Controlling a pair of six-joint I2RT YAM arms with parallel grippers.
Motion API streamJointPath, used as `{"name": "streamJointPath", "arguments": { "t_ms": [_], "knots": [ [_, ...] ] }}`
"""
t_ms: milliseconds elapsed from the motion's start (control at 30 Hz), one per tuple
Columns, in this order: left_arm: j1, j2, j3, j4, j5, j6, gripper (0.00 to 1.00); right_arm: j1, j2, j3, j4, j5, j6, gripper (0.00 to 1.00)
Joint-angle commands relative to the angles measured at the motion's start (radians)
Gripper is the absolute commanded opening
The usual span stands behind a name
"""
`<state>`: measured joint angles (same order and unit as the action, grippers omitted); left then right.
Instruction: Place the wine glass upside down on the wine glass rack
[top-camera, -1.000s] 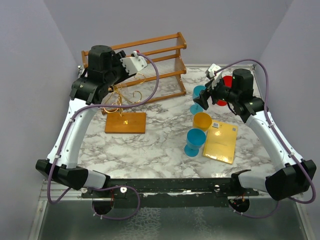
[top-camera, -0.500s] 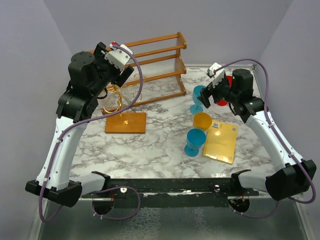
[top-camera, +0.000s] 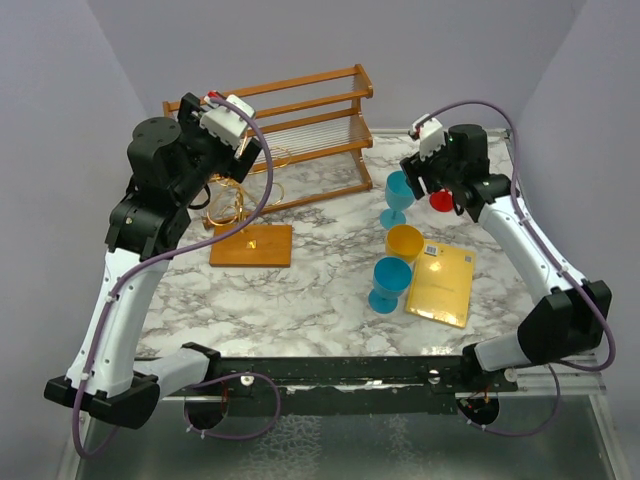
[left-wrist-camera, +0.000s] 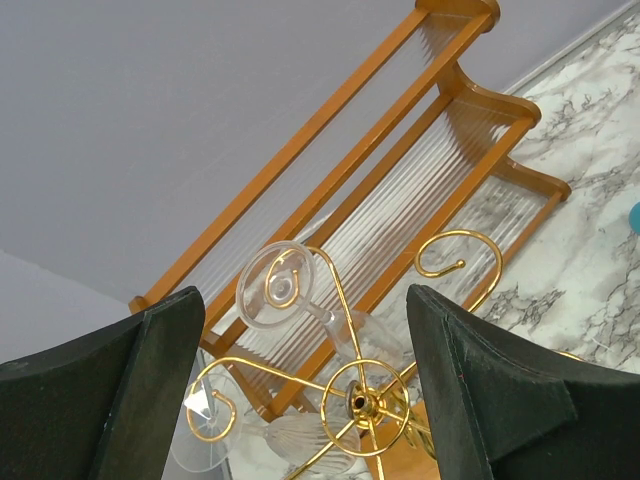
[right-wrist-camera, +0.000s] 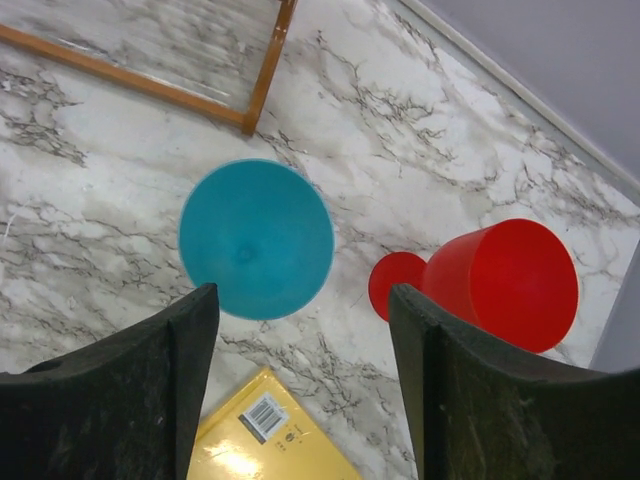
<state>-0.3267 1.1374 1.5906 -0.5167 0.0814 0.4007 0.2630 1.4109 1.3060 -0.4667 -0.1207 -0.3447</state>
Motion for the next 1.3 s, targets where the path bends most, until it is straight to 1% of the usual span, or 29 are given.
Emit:
{"name": "streamJointPath", "arguments": {
  "t_ms": [0,133,267,467,967,1267],
  "knots": [
    [0.005,-0.032,-0.004,0.014,-0.016,-0.015,0.85,0.004,0.074,0.071,-0.049,0.067,0.022,0.64],
    [0.005,-0.034,0.001,0.007,-0.017,-0.009,0.85,0.004,0.146,0.135,-0.101,0.049,0.044,0.54],
    [0.005,-0.031,0.009,0.004,-0.014,-0.008,0.85,0.004,0.206,0.174,-0.132,0.063,0.051,0.49],
    [0.005,-0.025,0.018,-0.005,-0.005,-0.007,0.85,0.004,0.262,0.194,-0.138,0.088,0.049,0.45],
    [0.006,-0.014,0.005,-0.008,-0.009,0.013,0.85,0.002,0.315,0.194,-0.119,0.079,0.039,0.38],
    [0.006,-0.014,0.001,-0.009,-0.014,0.021,0.85,-0.008,0.339,0.216,-0.130,0.051,0.040,0.27]
  ]
}}
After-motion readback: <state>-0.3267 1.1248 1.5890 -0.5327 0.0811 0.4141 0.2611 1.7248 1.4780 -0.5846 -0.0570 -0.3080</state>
